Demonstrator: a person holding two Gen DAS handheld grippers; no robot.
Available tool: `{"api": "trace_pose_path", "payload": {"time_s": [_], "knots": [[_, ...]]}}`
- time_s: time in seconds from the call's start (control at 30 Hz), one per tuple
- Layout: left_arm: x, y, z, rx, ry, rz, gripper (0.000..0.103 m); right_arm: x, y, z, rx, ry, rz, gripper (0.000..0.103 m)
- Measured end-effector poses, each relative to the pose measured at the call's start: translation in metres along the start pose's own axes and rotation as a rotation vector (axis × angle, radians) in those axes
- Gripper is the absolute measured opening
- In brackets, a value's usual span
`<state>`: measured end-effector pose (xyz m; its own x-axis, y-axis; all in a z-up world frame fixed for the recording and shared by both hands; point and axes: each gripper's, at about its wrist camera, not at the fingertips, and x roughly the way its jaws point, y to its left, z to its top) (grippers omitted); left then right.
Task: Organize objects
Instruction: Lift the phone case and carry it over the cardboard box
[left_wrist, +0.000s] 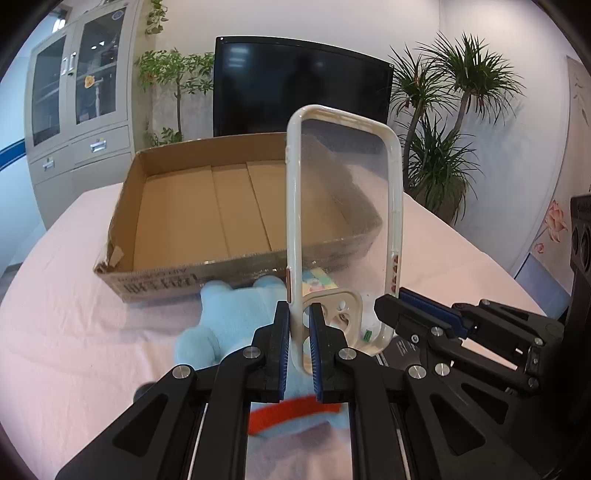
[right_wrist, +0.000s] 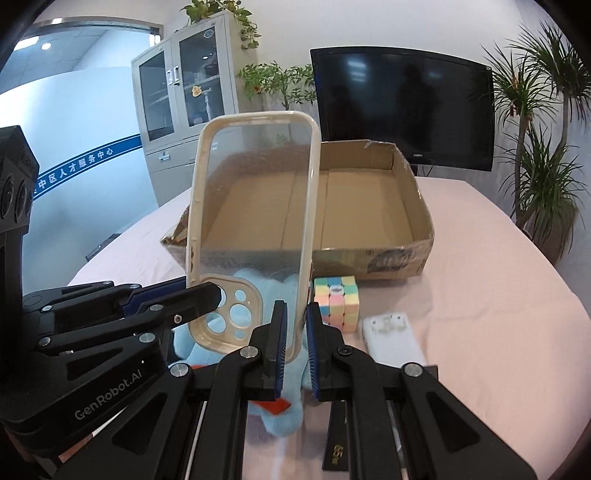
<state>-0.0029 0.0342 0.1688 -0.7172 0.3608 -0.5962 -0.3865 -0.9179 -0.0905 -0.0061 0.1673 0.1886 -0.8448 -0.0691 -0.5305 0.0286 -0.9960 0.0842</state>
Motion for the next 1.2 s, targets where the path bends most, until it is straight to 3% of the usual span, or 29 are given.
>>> {"api": "trace_pose_path", "payload": {"time_s": [0.47, 0.83, 1.2], "knots": [[0.021, 0.029, 0.057, -0.036, -0.032, 0.016, 0.007, 0.031, 0.008, 0.051, -0.058, -0.040, -0.003, 0.009], [0.067, 0.056, 0.101, -0.043, -0.031, 0.037, 0.007, 0.075, 0.005, 0.087, -0.060, -0.047, -0.023, 0.009], [0.123, 0.083, 0.136, -0.077, 0.027, 0.012, 0.007, 0.126, 0.000, 0.116, -0.046, -0.009, -0.035, 0.008]]}}
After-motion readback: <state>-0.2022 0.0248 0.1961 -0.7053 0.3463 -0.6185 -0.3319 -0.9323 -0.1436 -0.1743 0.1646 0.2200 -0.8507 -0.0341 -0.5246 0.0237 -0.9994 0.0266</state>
